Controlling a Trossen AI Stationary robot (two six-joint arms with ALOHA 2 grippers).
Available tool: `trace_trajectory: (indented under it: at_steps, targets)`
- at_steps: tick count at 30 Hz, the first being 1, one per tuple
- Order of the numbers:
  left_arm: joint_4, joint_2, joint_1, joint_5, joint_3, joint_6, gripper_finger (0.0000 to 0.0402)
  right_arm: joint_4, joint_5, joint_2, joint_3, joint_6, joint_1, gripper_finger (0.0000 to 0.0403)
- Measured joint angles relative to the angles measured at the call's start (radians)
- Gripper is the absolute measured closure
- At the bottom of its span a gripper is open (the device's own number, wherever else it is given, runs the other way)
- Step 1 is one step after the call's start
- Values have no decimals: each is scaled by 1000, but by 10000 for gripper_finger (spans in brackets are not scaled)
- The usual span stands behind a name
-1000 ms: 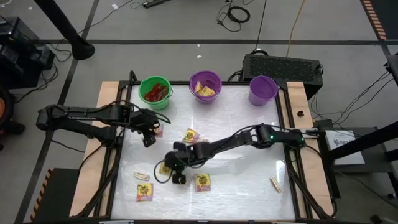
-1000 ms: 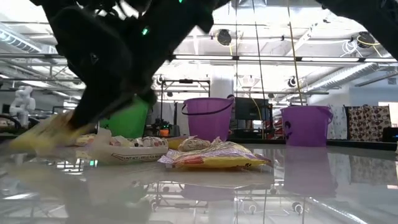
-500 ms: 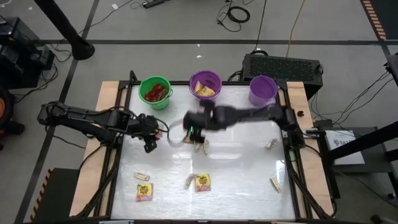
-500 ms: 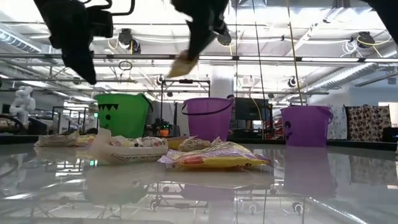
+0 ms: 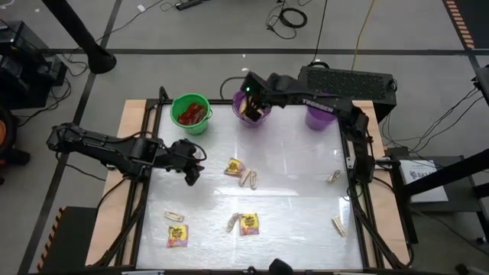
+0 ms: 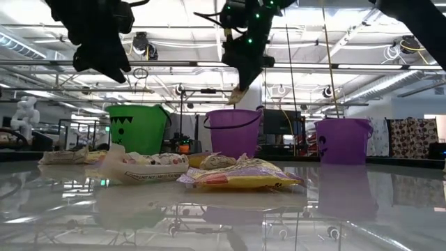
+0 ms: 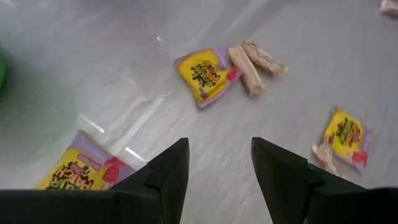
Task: Sort candy by brand, put in halloween buckets
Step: Put the yellow candy pack in the left purple bucket
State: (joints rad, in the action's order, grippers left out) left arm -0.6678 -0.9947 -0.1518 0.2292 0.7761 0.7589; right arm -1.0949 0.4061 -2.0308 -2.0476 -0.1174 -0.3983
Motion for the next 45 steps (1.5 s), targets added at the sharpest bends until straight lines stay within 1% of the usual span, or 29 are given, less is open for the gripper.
trace_trajectory:
  at_steps: [4,7,12,14,16,17,18,21,22,23,24,28,31,33,35,38,39,41,44,45]
  targets:
    - [0,0,-9,27,0,57,221,32,-20,0,0,18,-44,373]
    - [0,0,-15,40,0,97,221,59,-20,0,0,51,-61,356]
    - [1,0,-32,76,0,127,221,121,-22,0,0,105,-60,308]
    - [1,0,-38,93,0,127,221,143,-51,0,0,111,-60,287]
    - [1,0,-41,111,0,127,221,167,-131,0,0,110,-61,269]
    - [-1,0,-41,113,0,129,221,178,-194,0,0,104,-61,261]
    - [-5,0,-41,113,0,144,221,191,-276,0,0,94,-59,254]
    - [-44,0,-38,121,0,160,221,225,-563,0,-1,78,-32,239]
    - [-65,0,-34,135,0,159,221,233,-637,-1,-1,78,-18,236]
    - [-93,0,-31,144,0,159,221,243,-686,-12,-1,82,2,234]
    - [-124,0,-25,147,0,160,221,252,-708,-18,-2,86,20,233]
    - [-271,12,11,135,0,198,221,270,-716,-68,-2,93,96,232]
    - [-309,71,65,61,26,177,221,311,-722,-133,-2,79,152,232]
    - [-311,123,98,77,56,152,221,380,-723,-187,-2,67,194,232]
    - [-317,179,134,124,76,132,221,472,-723,-239,0,43,231,232]
    - [-314,251,200,139,83,117,221,688,-706,-319,0,-4,280,232]
    - [-321,267,221,132,82,116,221,758,-681,-342,0,-6,294,232]
    - [-327,294,255,84,83,97,221,893,-589,-393,0,3,320,232]
    - [-327,307,285,-5,83,75,221,972,-446,-439,0,8,341,232]
    - [-327,307,289,-25,83,69,221,980,-426,-446,1,8,342,231]
